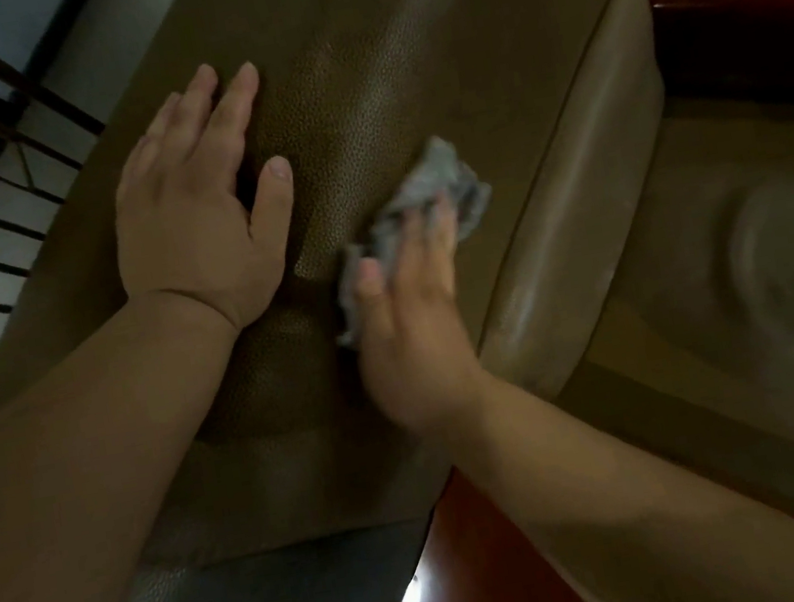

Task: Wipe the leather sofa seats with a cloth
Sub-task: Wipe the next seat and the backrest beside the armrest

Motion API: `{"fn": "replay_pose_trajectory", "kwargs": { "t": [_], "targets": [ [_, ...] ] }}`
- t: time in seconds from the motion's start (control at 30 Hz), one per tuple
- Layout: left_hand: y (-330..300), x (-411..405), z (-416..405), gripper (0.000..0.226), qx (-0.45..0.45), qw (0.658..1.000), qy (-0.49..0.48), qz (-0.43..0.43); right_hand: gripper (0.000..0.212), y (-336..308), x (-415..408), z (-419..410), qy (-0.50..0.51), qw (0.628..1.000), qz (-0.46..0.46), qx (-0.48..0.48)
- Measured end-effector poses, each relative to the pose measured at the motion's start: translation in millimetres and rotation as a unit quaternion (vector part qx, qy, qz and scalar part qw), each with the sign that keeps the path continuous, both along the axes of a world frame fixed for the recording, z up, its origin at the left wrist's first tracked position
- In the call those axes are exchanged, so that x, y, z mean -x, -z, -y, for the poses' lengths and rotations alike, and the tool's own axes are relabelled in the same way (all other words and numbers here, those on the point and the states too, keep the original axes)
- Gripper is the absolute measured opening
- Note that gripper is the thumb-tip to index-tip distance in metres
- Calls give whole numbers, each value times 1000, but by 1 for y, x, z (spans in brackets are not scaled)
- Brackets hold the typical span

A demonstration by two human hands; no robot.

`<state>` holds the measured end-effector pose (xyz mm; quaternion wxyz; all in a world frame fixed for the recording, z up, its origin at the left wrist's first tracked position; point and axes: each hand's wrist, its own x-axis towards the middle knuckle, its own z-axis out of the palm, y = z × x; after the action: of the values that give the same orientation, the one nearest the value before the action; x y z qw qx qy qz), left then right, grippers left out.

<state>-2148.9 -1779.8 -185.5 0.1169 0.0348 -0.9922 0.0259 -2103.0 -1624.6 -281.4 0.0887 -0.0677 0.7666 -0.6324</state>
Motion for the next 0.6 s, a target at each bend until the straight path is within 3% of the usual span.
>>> {"fn": "replay_pose_trajectory", "kwargs": {
  "t": [0.1, 0.17, 0.23, 0.3, 0.37, 0.5, 0.53, 0.6],
  "targets": [
    [0, 3, 3, 68, 7, 1000, 6, 5, 72, -16, -15, 21, -4, 993, -118, -9],
    [-1, 1, 1, 66, 2, 1000, 3, -2, 66, 33, -16, 15, 39, 989, -129, -58],
    [-2, -2, -2, 64, 1, 1000, -5, -8, 67, 91, -19, -4, 69, 989, -55, -119],
    [-1, -3, -3, 64, 6, 1000, -8, -9, 69, 116, -25, -13, 29, 986, 81, -142],
    [2, -1, -2, 64, 7, 1000, -8, -7, 73, 92, -33, 3, 18, 984, 124, -123],
    [3, -2, 1, 65, 5, 1000, -1, -16, 71, -1, -78, 45, -1, 1000, -26, -18],
    [3, -1, 2, 65, 8, 1000, 1, -17, 72, -7, -92, 47, -7, 999, -38, 19],
    [4, -1, 1, 66, 13, 1000, 6, -15, 68, 23, -117, 42, -10, 999, -38, -11]
  ]
}}
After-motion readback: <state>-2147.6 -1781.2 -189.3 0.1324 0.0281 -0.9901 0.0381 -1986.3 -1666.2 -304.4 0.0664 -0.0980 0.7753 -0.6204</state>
